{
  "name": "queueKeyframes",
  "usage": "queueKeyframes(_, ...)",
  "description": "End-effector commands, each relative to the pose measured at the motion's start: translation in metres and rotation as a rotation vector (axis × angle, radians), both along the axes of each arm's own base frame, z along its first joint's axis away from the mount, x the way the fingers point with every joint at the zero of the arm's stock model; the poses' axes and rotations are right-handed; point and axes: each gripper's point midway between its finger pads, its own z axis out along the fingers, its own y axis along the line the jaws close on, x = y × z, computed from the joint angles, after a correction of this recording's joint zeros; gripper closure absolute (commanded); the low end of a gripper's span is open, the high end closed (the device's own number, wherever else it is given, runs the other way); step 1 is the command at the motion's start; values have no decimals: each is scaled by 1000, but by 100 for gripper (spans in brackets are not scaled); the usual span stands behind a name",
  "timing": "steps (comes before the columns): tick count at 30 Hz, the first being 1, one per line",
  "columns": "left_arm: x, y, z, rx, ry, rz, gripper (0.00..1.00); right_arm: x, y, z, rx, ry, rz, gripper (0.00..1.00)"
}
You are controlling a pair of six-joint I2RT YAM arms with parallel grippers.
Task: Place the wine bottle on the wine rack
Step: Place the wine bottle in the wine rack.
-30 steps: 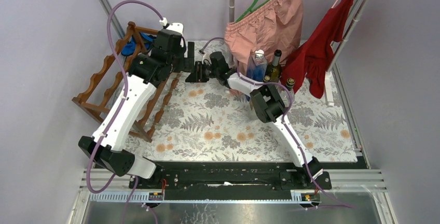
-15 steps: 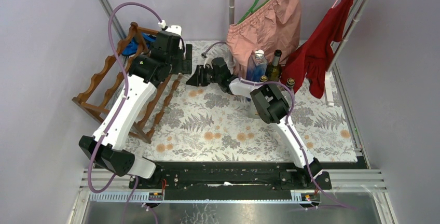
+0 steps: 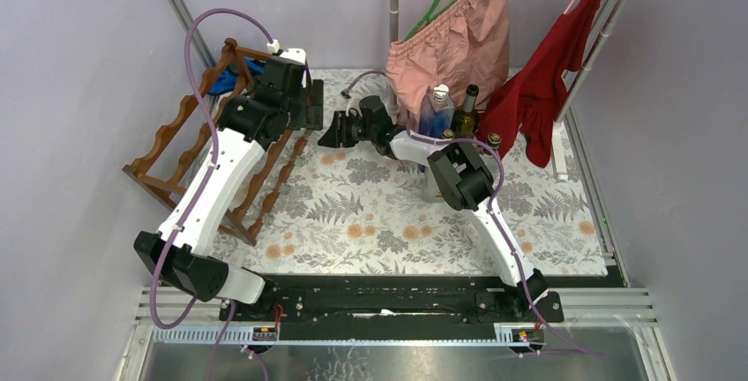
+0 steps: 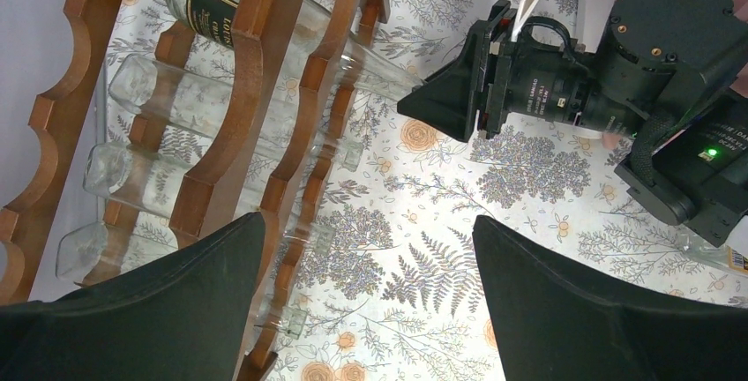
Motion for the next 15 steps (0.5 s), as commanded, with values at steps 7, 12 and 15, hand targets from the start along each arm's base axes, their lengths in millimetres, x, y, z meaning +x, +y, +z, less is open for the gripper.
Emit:
queueKeyframes(7, -3, 6, 11, -5, -34, 4, 6, -16, 2, -26, -198, -95, 58, 90)
queueKeyframes(12, -5, 5, 10, -13, -33, 2, 6, -16, -4, -31, -229, -102, 49, 83)
queueKeyframes(15, -5, 5, 10, -15, -33, 1, 6, -19, -8, -37, -250, -94, 55, 77)
